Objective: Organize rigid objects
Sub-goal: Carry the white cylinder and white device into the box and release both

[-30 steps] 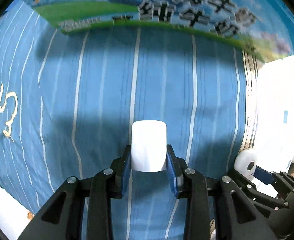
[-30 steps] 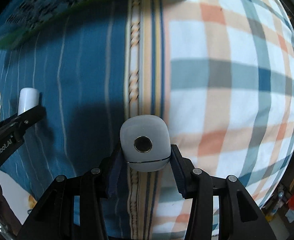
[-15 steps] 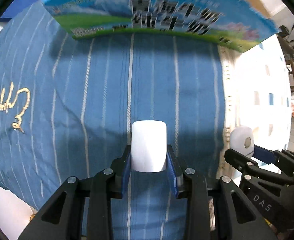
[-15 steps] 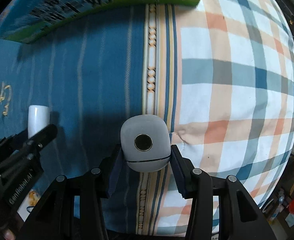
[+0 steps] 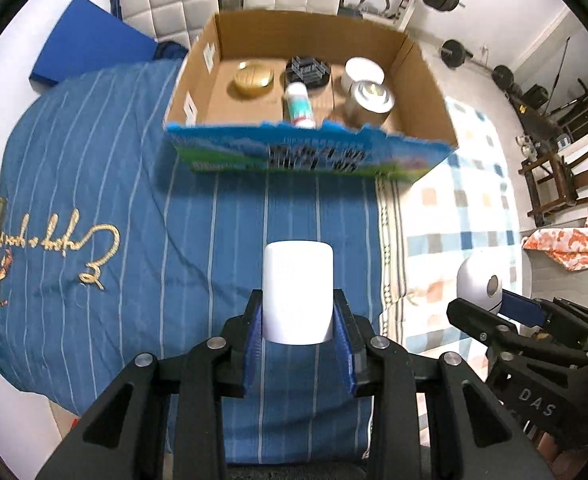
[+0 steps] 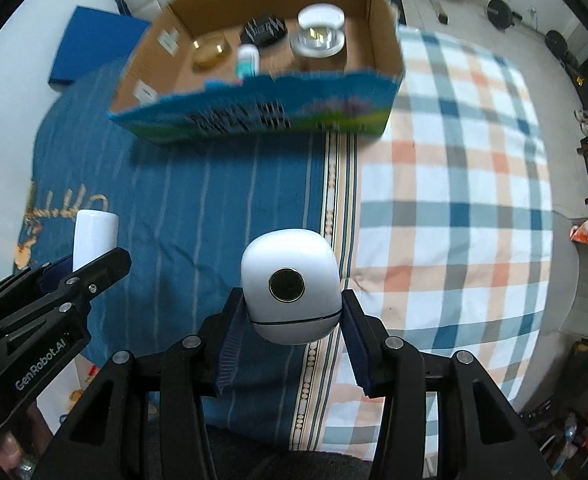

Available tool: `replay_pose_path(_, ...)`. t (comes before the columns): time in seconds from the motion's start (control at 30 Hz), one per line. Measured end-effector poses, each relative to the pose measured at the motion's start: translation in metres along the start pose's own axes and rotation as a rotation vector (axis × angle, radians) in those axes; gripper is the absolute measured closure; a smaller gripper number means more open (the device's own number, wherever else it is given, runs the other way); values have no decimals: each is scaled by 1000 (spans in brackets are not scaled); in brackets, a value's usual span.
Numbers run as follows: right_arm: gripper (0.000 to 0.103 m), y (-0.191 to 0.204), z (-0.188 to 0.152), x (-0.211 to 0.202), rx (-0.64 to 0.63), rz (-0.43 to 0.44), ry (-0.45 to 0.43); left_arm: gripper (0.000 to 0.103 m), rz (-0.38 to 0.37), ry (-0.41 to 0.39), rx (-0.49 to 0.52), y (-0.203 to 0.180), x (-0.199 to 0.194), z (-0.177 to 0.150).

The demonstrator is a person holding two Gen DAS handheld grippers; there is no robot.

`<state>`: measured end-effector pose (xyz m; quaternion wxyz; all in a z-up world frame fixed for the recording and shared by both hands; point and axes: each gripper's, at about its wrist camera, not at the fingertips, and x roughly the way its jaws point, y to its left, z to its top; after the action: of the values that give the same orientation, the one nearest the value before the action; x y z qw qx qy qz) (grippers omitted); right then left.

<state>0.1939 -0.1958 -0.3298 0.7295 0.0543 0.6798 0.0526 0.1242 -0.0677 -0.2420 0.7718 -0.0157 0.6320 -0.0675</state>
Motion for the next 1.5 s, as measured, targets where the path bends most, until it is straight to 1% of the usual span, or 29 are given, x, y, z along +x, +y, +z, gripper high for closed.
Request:
replay_pose_path(0.03,54,-2,0,-5,0,1,-12,74,-3,-14,1,0,-8,0)
replay_pose_path(0.07,54,0,5,-15,0,1,-30,74,-4,-23,0,2,-9,11)
replay_pose_path(0.17,54,3,6,-34,-1,-4,-68,74,-5,-46,-3,8,-17,25)
replay_pose_path(0.2,54,4,7,-39,0,-2,-80,74,-6,-51,-5,8,-15,28)
replay_pose_path(0.3,54,4,11,-54,5,8,-108,74,-8,-69,-7,11,-23,33)
replay_pose_path(0.37,54,5,11,-58,5,19,-118,74,-19,-75,-10,11,-27,37)
replay_pose_path(0.5,54,6,23,-61,8,48,-129,74,-35,-93,-5,10,-29,53)
replay_pose_path(0.63,54,4,47,-58,27,90,-130,74,-45,-111,-4,11,-27,82)
replay_pose_path(0.7,54,2,66,-55,41,116,-135,74,-46,-113,-4,14,-23,103)
replay_pose_path(0.8,54,-1,97,-46,52,113,-147,74,-26,-120,-4,21,-15,134)
replay_pose_path(0.87,54,-4,120,-33,61,99,-132,74,-26,-101,-17,28,-4,156)
replay_pose_path(0.93,54,-9,141,-16,79,95,-102,73,-25,-61,-22,35,13,174)
replay_pose_path(1.07,54,-20,176,21,111,57,-35,73,-12,34,-47,50,59,210)
replay_pose_path(1.23,54,-28,211,69,126,-16,46,73,14,141,-58,61,113,233)
replay_pose_path(1.33,54,-31,222,91,134,-31,94,73,37,206,-41,61,142,244)
replay_pose_path(1.5,54,-28,235,128,115,-90,163,73,52,290,-14,57,179,254)
